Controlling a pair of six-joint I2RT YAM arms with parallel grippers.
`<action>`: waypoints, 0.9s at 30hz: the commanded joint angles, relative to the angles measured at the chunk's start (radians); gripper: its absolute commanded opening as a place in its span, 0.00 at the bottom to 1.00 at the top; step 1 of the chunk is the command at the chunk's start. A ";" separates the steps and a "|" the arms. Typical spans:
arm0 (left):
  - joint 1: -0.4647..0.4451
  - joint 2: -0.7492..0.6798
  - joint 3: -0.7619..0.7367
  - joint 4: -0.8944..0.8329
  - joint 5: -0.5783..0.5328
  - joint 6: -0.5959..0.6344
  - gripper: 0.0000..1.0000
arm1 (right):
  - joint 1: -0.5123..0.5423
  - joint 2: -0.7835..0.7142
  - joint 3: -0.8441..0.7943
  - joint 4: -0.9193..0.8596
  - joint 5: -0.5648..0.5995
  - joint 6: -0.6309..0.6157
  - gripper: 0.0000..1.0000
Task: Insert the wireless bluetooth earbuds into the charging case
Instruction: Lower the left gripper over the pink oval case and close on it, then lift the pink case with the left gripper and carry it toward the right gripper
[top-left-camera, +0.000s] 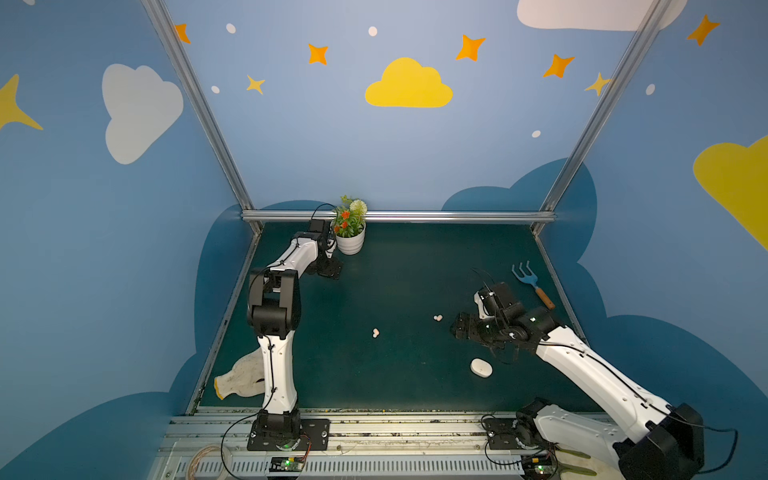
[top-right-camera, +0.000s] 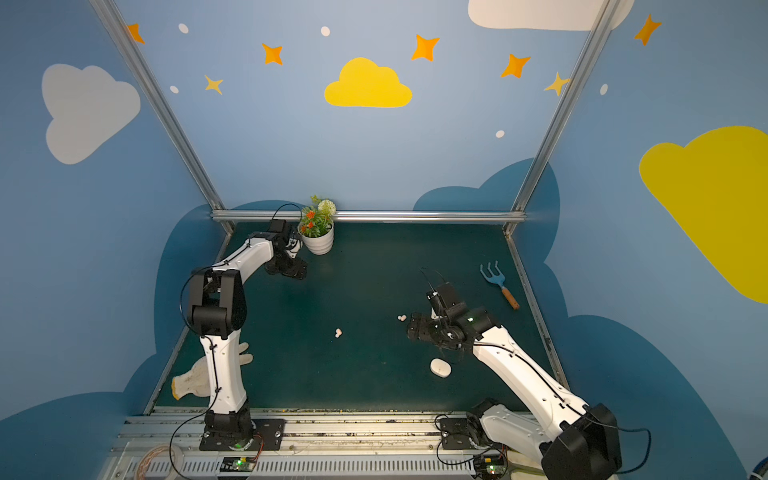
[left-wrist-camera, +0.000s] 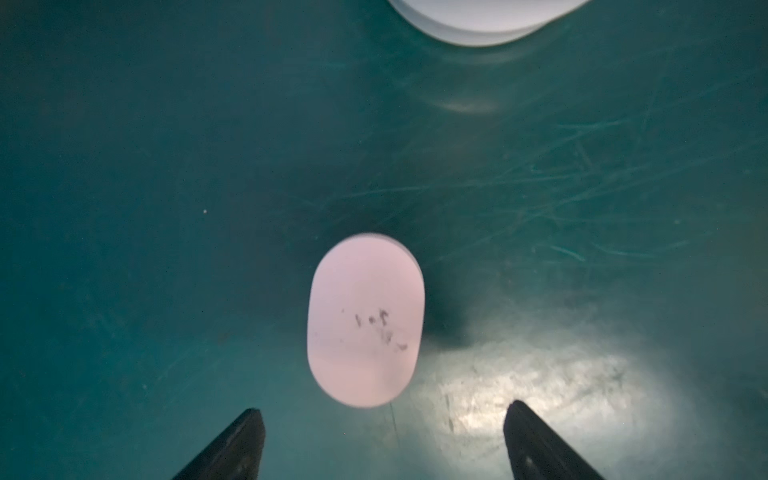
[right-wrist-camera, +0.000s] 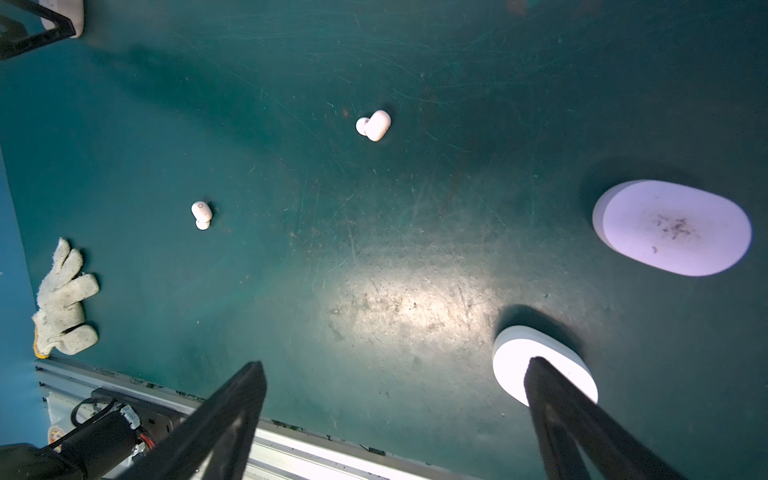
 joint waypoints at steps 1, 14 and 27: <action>0.008 0.034 0.037 -0.037 0.013 0.004 0.87 | -0.009 0.007 0.006 0.004 -0.015 -0.015 0.95; 0.011 0.127 0.136 -0.072 0.024 0.001 0.79 | -0.027 0.008 -0.004 0.005 -0.030 -0.013 0.95; 0.012 0.122 0.116 -0.047 0.032 -0.005 0.55 | -0.036 -0.001 -0.018 0.009 -0.038 -0.012 0.95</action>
